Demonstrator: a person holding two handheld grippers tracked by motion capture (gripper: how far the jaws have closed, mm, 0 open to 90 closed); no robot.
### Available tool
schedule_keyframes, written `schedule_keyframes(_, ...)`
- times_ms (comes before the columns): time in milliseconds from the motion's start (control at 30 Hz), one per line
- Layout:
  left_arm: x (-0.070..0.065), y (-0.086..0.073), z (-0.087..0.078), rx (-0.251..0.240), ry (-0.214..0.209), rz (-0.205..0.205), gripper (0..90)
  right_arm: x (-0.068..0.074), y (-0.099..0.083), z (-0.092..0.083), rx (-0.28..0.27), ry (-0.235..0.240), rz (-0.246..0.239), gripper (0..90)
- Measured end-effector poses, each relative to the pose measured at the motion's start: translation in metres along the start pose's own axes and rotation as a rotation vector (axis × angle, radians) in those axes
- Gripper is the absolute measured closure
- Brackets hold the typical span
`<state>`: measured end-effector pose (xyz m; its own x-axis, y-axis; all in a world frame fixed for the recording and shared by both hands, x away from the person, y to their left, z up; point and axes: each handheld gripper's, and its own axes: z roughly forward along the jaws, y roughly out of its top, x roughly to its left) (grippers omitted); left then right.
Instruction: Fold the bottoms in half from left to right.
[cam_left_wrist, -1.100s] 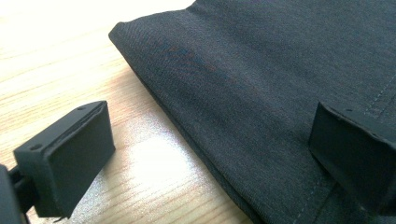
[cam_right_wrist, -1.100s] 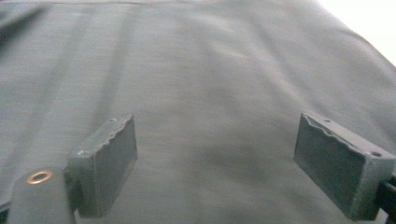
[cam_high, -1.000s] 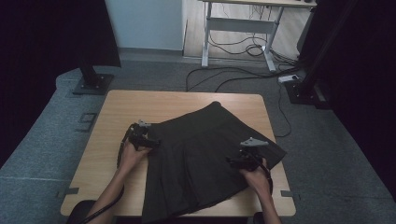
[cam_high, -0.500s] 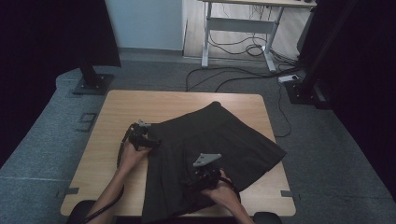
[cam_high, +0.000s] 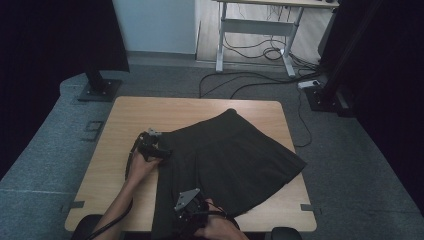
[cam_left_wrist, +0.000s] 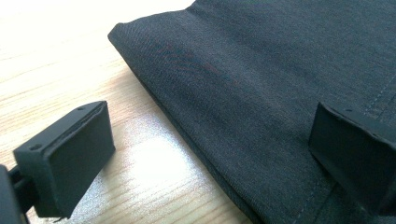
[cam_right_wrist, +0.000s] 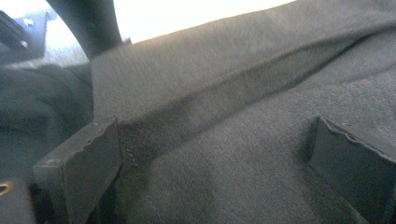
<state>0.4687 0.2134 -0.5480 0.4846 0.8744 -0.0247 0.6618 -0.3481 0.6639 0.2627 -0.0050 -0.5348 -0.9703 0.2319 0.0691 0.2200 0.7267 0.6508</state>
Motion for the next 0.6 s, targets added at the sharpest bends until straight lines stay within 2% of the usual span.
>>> schedule_keyframes(133,0.0,0.0,0.0001,0.0,0.0,0.0,0.0,0.0012,-0.0037,0.0054,0.058,-0.039,-0.042,2.0)
schedule_keyframes(200,-0.0001,0.0,0.0001,0.0,0.001,0.0,0.0,0.0034,-0.0037,0.0063,0.069,-0.064,-0.069,3.9)
schedule_keyframes(300,-0.0005,-0.0003,-0.0003,-0.006,-0.001,0.003,0.6,0.0037,-0.0022,0.0056,0.08,-0.066,-0.072,6.6)
schedule_keyframes(367,-0.0013,-0.001,-0.0017,-0.016,-0.012,0.015,4.9,0.0045,-0.0014,0.0048,0.083,-0.063,-0.075,9.5)
schedule_keyframes(500,-0.0035,-0.0023,-0.0037,-0.036,-0.03,0.032,15.0,0.0082,0.0003,0.0016,0.088,-0.036,-0.092,22.9)
schedule_keyframes(567,-0.004,-0.0025,-0.0039,-0.039,-0.029,0.03,16.6,0.0082,0.0007,0.0003,0.087,-0.026,-0.086,28.0)
schedule_keyframes(600,-0.0042,-0.0025,-0.004,-0.041,-0.03,0.031,17.4,0.0071,0.001,-0.0011,0.081,-0.013,-0.074,40.6)
